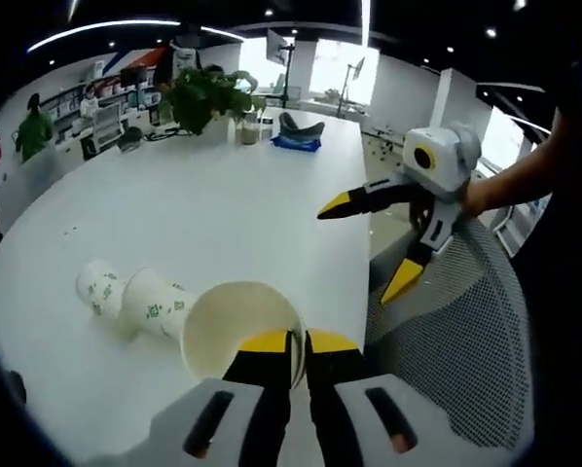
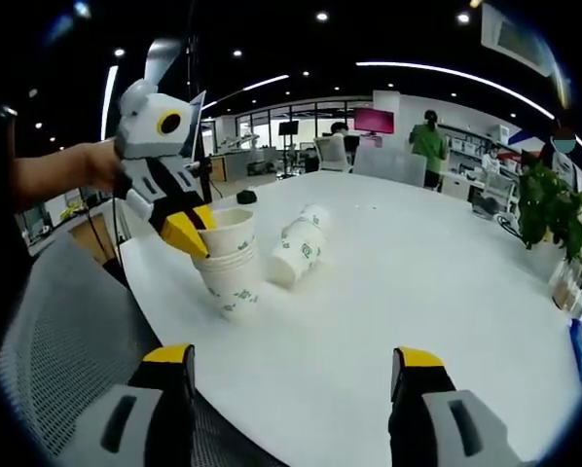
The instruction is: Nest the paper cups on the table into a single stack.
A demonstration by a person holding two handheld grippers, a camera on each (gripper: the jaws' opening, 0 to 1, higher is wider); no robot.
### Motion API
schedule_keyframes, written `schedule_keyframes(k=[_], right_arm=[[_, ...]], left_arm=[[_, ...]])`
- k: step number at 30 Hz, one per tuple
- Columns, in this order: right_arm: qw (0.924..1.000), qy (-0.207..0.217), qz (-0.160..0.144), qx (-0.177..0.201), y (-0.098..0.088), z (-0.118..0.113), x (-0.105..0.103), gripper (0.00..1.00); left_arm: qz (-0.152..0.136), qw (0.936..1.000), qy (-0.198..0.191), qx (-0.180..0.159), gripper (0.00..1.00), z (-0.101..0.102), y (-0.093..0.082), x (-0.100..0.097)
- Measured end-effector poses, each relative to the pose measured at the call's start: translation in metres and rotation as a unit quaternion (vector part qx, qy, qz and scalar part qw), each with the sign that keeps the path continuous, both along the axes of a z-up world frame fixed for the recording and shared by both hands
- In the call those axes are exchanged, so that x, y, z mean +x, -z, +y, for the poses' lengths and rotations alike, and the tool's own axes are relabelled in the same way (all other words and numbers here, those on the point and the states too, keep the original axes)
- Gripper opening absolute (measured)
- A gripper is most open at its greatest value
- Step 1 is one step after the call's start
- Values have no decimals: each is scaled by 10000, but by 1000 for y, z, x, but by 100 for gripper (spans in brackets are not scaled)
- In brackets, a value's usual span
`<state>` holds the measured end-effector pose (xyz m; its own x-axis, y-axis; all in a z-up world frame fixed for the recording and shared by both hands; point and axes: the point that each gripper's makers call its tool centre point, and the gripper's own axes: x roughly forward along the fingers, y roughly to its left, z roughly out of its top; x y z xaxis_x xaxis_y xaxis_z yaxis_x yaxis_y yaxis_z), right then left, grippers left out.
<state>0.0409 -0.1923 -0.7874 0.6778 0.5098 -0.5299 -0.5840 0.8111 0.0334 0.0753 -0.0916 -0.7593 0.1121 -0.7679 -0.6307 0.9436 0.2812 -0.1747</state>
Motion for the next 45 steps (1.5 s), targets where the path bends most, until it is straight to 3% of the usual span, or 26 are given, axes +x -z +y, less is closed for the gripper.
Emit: schedule_keyframes(k=[4, 12, 26, 32, 35, 38, 45], right_arm=[[10000, 20, -9, 2, -1, 0, 0, 84], [10000, 74, -32, -2, 0, -3, 2, 84], [10000, 74, -32, 3, 0, -4, 2, 84], [10000, 72, -24, -13, 0, -4, 2, 84], [10000, 77, 8, -26, 0, -4, 2, 86], [9999, 99, 25, -69, 1, -5, 2, 86], [9991, 119, 145, -378, 0, -15, 16, 84]], left_arm=[[291, 9995, 120, 8, 4, 0, 5, -3], [317, 9991, 217, 179, 5, 1, 20, -4], [288, 9994, 149, 118, 8, 0, 20, -4], [96, 9999, 126, -4, 13, 0, 14, -4], [-30, 9997, -57, -216, 14, 2, 0, -1], [-243, 9979, -343, -494, 16, 8, -16, 6], [-537, 9894, -1096, -782, 26, 40, -39, 21]])
